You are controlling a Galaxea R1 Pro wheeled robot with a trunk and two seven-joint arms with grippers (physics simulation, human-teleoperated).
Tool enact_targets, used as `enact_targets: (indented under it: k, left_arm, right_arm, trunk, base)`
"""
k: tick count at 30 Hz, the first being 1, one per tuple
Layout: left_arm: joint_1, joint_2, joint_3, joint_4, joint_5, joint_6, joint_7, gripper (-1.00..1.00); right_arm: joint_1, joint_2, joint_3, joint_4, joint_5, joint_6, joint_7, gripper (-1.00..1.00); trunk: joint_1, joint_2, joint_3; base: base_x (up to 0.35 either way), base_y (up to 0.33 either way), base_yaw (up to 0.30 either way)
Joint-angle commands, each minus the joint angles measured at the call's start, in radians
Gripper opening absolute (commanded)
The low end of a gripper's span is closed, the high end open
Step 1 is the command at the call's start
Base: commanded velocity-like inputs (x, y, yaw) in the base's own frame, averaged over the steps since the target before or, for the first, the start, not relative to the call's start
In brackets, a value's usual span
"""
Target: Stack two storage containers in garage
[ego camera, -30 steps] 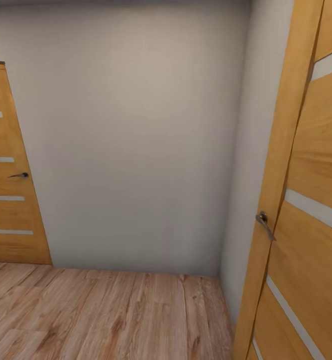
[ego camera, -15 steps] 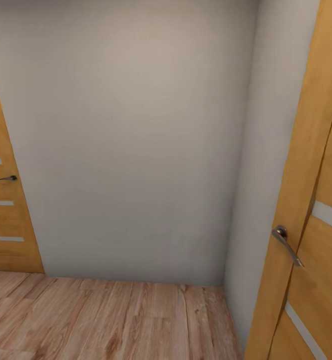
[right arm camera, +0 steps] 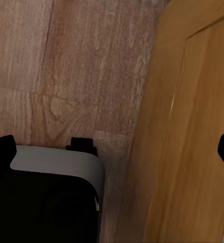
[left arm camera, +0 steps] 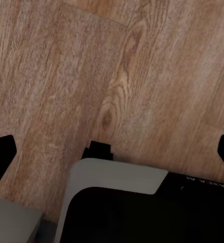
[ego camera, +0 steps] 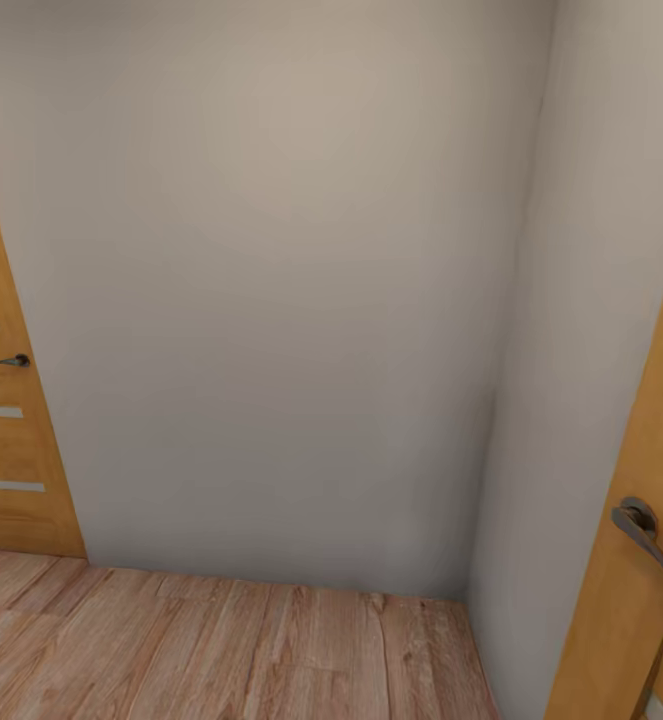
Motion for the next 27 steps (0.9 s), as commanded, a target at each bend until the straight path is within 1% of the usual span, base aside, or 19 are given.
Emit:
enact_targets:
  k: [1,17,21,27]
  left_arm:
    - [-0.001,0.000,-0.009,0.000,0.008,0.000,0.002,1.00]
    - [-0.001,0.000,-0.009,0.000,0.008,0.000,0.002,1.00]
    - [-0.001,0.000,-0.009,0.000,0.008,0.000,0.002,1.00]
    - [0.000,0.000,-0.009,0.000,0.008,-0.001,0.004,1.00]
  right_arm:
    - [-0.001,0.000,0.007,0.003,0.000,-0.005,-0.004,1.00]
    - [-0.001,0.000,0.007,0.003,0.001,-0.004,-0.004,1.00]
    - [-0.001,0.000,0.007,0.003,0.001,-0.003,-0.004,1.00]
    - [-0.001,0.000,0.007,0.003,0.000,-0.004,-0.004,1.00]
  trunk:
    - [0.001,-0.001,-0.001]
    - [0.001,-0.001,-0.001]
    - [0.001,-0.001,-0.001]
    - [0.001,-0.001,-0.001]
  base:
    - [0.323,0.000,0.250]
    - [0.323,0.000,0.267]
    - [0.323,0.000,0.116]
    - [0.322,0.000,0.013]
